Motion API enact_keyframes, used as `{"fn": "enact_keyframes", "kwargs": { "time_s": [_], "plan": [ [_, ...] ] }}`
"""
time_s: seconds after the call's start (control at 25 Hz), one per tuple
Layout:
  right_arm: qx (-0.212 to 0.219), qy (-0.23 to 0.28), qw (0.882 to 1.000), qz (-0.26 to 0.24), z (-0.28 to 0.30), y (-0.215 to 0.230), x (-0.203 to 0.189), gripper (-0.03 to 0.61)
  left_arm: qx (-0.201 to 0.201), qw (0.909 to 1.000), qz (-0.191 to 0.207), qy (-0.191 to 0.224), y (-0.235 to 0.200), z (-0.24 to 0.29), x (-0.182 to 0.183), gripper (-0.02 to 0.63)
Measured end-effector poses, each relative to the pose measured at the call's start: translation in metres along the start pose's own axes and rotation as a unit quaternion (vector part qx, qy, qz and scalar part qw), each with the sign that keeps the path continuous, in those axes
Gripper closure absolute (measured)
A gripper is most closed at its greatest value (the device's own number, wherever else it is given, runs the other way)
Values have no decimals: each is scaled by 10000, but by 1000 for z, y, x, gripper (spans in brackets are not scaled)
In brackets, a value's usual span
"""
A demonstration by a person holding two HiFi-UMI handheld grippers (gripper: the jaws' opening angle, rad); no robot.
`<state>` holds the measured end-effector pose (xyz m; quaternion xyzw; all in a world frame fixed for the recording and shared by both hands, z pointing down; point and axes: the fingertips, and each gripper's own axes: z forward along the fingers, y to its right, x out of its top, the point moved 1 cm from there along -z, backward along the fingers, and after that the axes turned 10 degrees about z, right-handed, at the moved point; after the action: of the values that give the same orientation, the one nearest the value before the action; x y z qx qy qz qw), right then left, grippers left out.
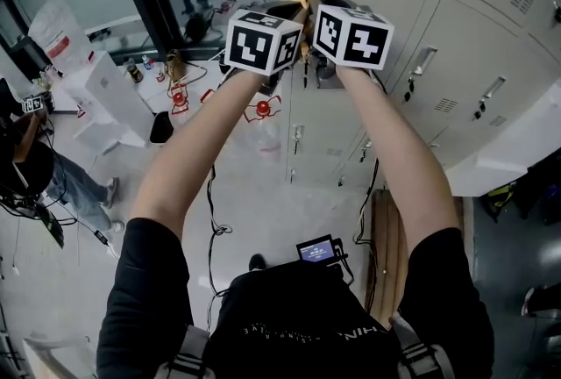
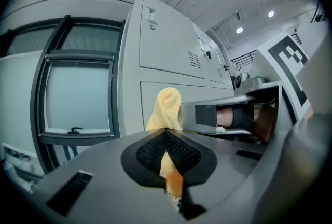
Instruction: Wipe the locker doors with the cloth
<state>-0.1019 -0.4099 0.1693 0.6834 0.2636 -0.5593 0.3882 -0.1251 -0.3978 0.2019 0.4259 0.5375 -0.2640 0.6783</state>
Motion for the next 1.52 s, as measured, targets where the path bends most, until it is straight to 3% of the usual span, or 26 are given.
{"fn": "enact_keyframes", "kwargs": {
  "time_s": [0.24, 0.6, 0.84, 1.52],
  "plan": [
    [-170, -64, 9998, -5, 20, 1, -16, 528, -139, 9998, -69, -99, -15, 7, -19, 594],
    [-283, 46, 9993, -231, 26, 3, -17, 528, -289, 9996, -36, 23, -20, 13, -22, 594],
    [-280, 22, 9993, -266, 25, 6, -15, 528, -322, 9993, 123, -106, -17, 17, -20, 594],
    [-621, 75, 9978, -207, -14, 69, -2, 528, -634, 9976, 229, -139, 41, 58, -3, 594]
  ]
}}
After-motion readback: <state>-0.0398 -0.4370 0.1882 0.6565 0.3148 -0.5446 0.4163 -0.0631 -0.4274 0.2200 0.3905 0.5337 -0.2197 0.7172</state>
